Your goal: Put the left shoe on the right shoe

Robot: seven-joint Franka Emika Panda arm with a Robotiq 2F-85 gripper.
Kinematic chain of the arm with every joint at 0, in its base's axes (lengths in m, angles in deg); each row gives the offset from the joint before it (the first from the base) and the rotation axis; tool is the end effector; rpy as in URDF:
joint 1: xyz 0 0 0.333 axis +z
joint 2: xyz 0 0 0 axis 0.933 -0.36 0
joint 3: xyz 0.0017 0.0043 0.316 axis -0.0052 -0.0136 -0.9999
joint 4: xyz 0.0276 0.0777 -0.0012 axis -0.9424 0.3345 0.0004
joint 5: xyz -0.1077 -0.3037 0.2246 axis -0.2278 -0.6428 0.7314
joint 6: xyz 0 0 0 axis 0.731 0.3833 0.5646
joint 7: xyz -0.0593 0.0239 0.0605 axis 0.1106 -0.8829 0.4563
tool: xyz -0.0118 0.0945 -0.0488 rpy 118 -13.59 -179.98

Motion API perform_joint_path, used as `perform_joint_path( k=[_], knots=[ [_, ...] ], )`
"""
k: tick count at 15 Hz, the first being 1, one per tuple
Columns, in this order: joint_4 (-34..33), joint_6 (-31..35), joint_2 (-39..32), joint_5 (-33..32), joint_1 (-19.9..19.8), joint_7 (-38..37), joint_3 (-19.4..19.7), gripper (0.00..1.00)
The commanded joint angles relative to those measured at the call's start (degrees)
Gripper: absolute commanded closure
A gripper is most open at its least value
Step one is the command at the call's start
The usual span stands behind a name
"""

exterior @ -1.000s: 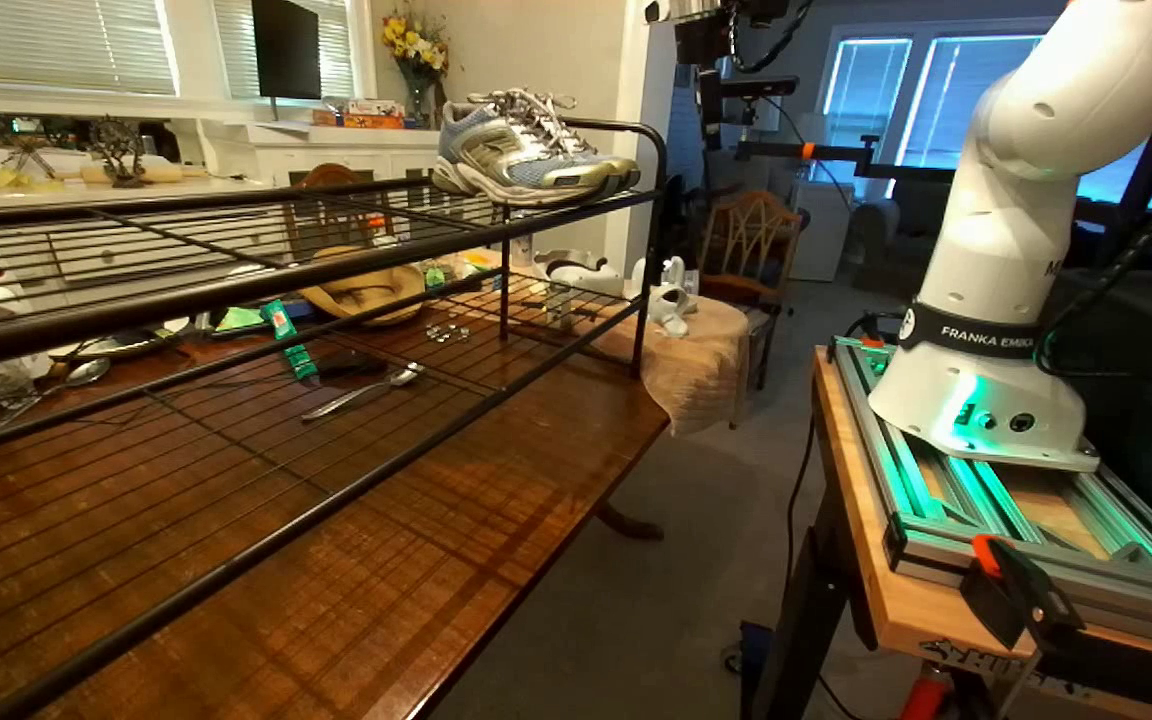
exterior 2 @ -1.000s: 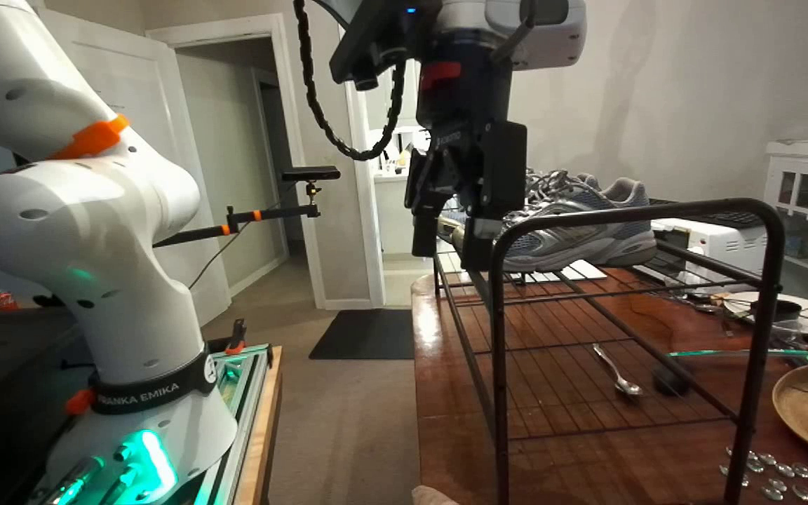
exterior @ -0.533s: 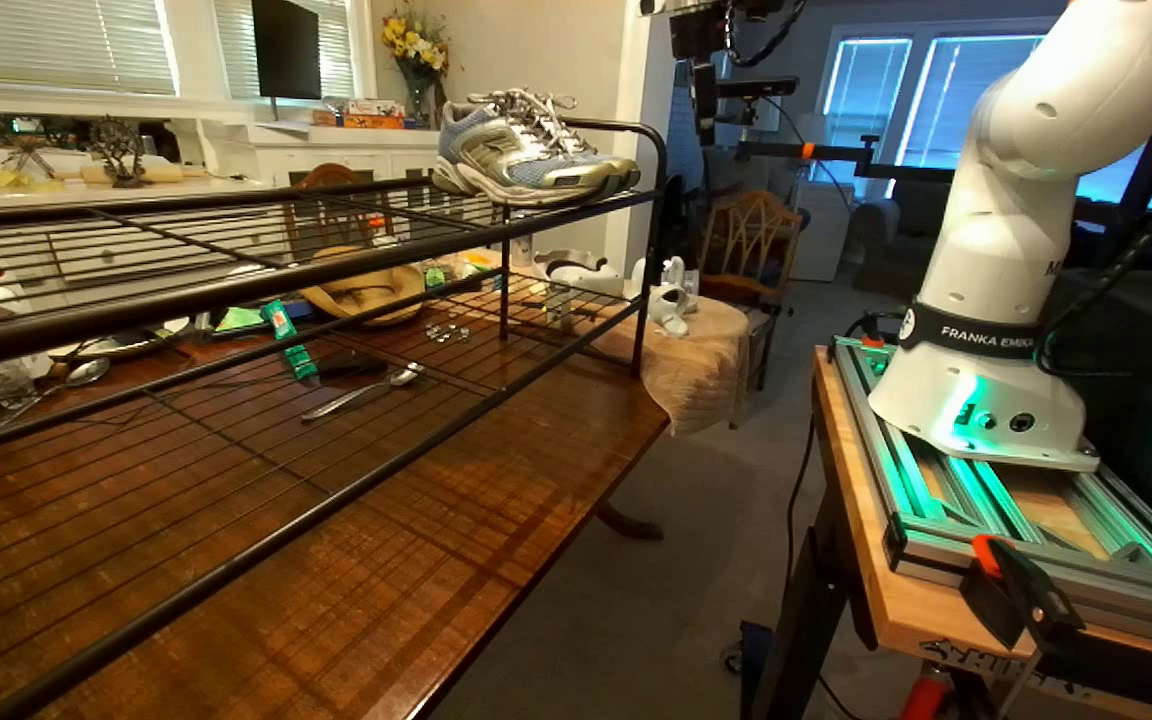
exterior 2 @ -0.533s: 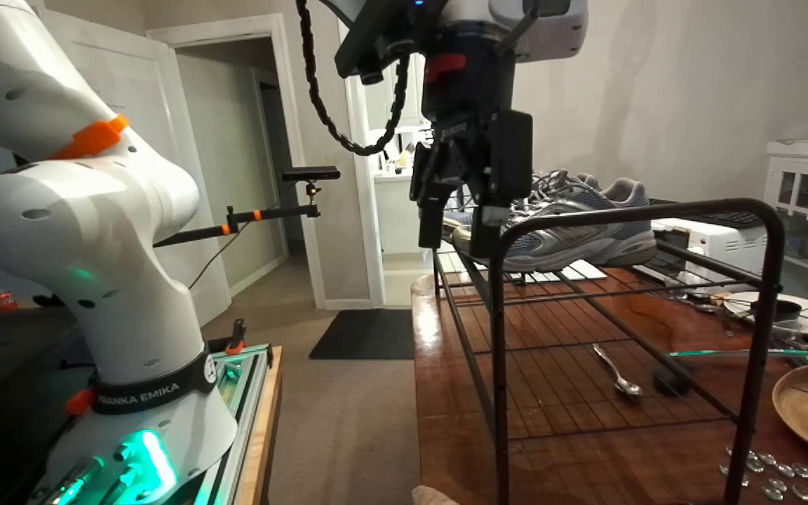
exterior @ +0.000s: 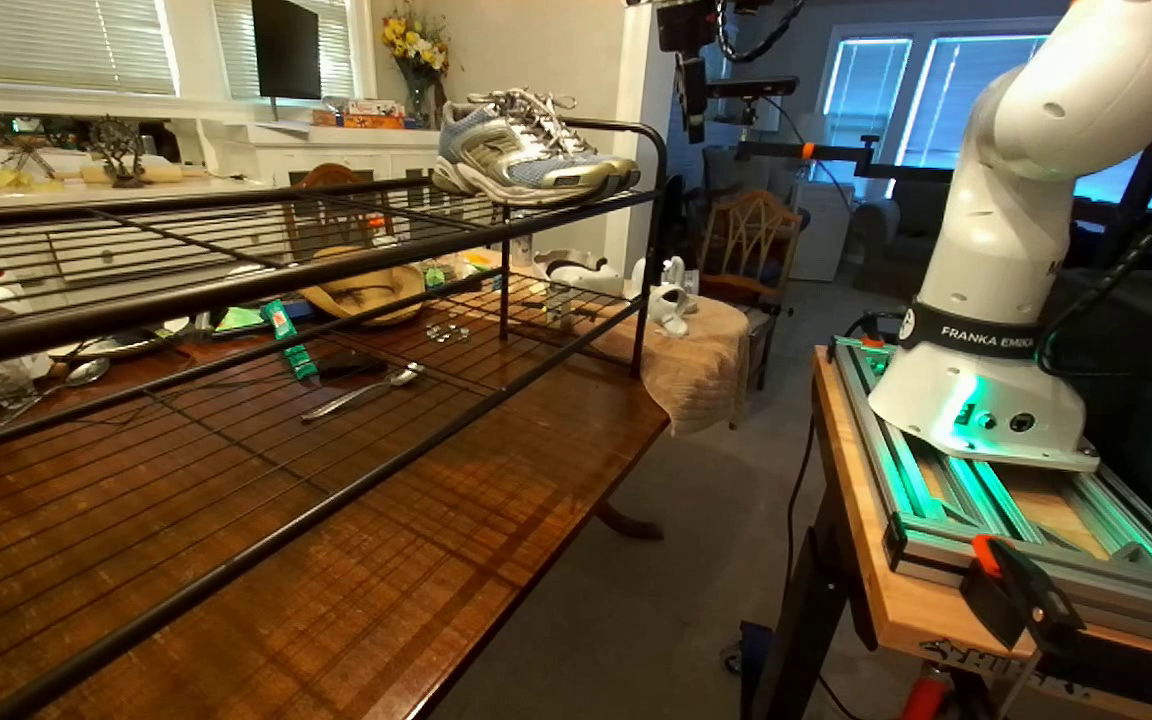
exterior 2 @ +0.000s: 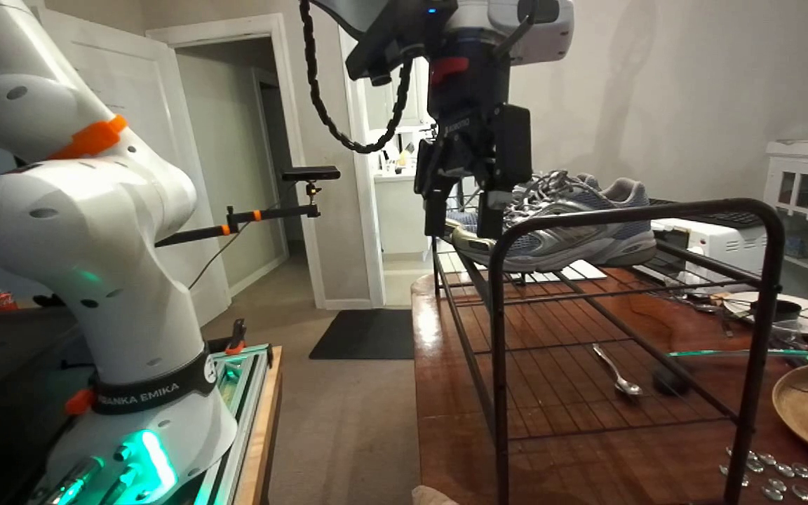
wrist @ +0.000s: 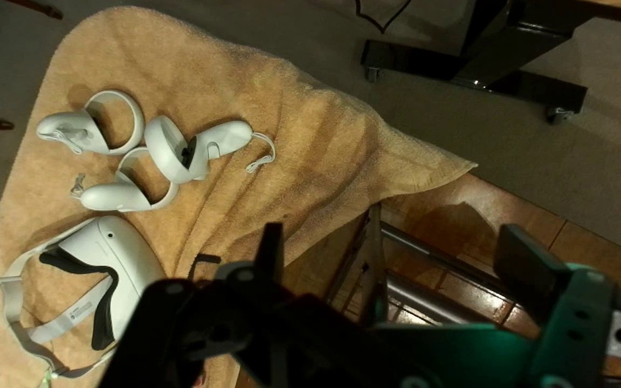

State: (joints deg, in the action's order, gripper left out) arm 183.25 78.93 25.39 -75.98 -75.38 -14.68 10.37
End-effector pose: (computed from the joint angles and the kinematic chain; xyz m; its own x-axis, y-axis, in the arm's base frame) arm 0.3821 -0.1334 0.4515 0.9529 0.2117 -0.2172 0.2532 -0.9495 0.1855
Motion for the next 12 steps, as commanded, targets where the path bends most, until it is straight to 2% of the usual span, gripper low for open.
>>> perform_joint_path(
  k=[1,9,12],
  knots=[
    [0.06,-0.6,1.07,1.46,1.67,-1.09,-1.09,0.0],
    [-0.26,0.94,1.41,3.68,4.79,0.08,-2.28,0.0],
    [-0.31,0.65,1.16,2.49,4.5,-0.83,-2.6,0.0]
  ],
)
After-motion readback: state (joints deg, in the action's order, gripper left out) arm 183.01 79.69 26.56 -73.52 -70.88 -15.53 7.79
